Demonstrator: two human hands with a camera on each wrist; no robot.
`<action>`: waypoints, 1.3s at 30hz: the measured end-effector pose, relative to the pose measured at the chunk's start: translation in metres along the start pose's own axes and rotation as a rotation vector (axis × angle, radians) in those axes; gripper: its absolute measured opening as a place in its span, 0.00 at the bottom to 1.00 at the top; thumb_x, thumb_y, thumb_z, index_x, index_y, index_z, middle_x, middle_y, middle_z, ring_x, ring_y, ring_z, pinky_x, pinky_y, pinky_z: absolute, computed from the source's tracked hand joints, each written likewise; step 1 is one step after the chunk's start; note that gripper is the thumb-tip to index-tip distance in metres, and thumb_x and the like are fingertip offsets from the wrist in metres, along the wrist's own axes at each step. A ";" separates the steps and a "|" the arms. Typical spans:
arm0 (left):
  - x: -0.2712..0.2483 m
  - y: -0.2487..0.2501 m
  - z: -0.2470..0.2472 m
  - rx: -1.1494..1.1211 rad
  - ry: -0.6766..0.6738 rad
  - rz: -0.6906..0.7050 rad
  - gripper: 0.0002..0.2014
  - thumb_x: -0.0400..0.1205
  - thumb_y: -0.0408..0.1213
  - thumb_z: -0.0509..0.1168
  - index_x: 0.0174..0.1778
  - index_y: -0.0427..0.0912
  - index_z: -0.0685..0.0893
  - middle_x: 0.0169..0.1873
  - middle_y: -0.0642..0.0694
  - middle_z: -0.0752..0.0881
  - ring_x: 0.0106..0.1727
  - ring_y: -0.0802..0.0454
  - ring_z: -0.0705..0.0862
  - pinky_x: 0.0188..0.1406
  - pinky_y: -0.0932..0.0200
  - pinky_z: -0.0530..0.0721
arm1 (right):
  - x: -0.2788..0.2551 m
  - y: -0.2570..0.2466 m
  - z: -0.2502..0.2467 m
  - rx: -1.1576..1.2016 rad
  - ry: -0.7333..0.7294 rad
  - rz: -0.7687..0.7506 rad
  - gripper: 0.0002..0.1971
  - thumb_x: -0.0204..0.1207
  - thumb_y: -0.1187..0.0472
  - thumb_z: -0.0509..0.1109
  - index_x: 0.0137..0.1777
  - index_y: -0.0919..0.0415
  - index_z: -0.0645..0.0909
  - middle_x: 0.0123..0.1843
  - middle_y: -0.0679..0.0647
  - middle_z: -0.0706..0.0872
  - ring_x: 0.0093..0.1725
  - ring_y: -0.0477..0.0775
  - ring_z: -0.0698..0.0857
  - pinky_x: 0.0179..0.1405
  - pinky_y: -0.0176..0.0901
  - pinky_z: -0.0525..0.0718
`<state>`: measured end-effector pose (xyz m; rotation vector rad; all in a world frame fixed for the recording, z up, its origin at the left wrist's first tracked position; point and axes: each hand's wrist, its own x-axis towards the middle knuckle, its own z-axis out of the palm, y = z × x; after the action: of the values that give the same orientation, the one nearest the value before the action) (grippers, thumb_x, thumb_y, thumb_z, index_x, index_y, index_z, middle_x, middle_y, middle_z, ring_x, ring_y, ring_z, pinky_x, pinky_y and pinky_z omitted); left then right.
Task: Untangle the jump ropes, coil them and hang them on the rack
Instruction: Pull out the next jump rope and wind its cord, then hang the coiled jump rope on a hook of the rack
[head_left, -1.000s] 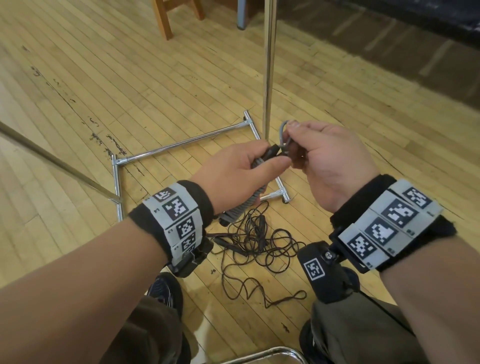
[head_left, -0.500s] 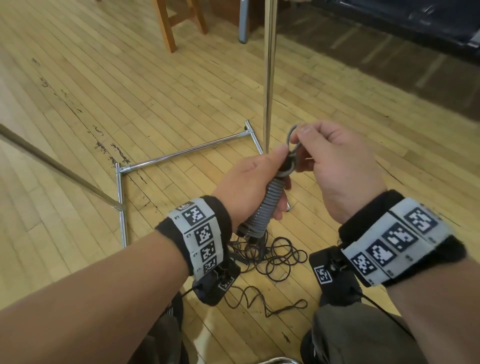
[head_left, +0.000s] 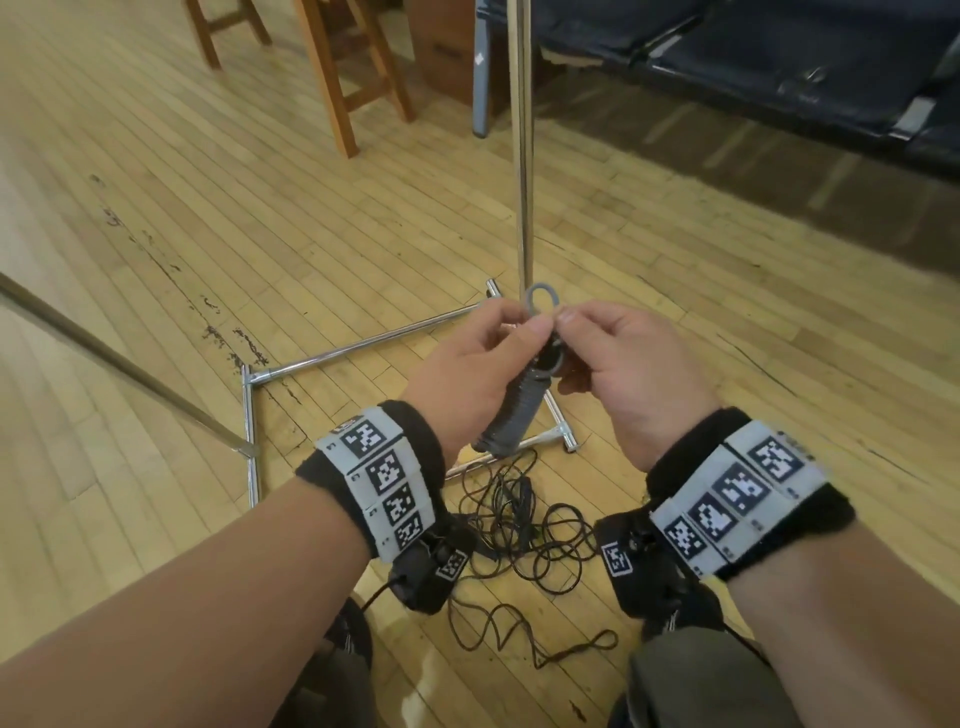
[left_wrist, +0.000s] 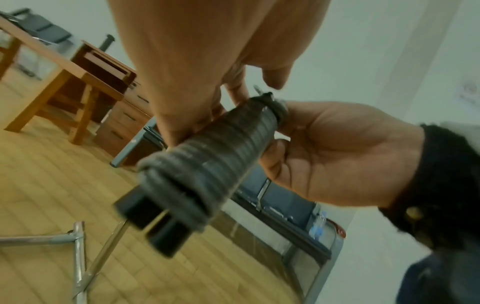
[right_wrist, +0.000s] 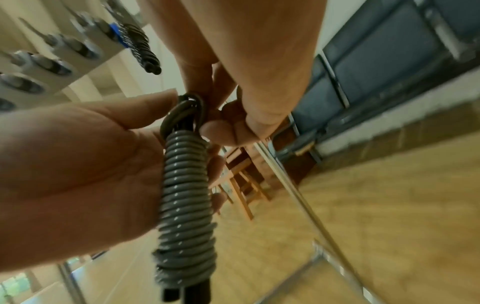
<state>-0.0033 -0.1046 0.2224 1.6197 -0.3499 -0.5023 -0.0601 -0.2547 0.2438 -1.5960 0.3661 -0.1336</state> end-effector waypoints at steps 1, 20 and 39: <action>-0.004 0.005 -0.003 -0.006 0.015 0.021 0.11 0.83 0.56 0.70 0.52 0.55 0.88 0.45 0.51 0.93 0.46 0.54 0.91 0.46 0.57 0.89 | -0.004 -0.005 0.003 -0.038 0.020 -0.036 0.12 0.88 0.56 0.68 0.49 0.54 0.92 0.38 0.52 0.91 0.35 0.45 0.85 0.34 0.41 0.86; -0.076 0.262 -0.098 -0.055 0.228 0.278 0.14 0.86 0.34 0.73 0.35 0.53 0.92 0.42 0.44 0.92 0.47 0.44 0.90 0.55 0.46 0.88 | -0.047 -0.271 0.059 -0.402 -0.056 -0.549 0.09 0.86 0.59 0.70 0.44 0.55 0.88 0.37 0.51 0.91 0.37 0.46 0.93 0.38 0.48 0.95; -0.044 0.338 -0.132 -0.485 0.113 0.217 0.03 0.84 0.36 0.74 0.46 0.43 0.93 0.32 0.49 0.90 0.31 0.56 0.90 0.29 0.57 0.88 | -0.016 -0.345 0.100 -0.593 0.233 -0.850 0.07 0.90 0.54 0.62 0.51 0.49 0.80 0.48 0.44 0.79 0.45 0.43 0.81 0.45 0.40 0.81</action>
<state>0.0495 -0.0076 0.5705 1.1195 -0.2881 -0.2987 0.0077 -0.1483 0.5809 -2.2479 -0.1434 -0.9361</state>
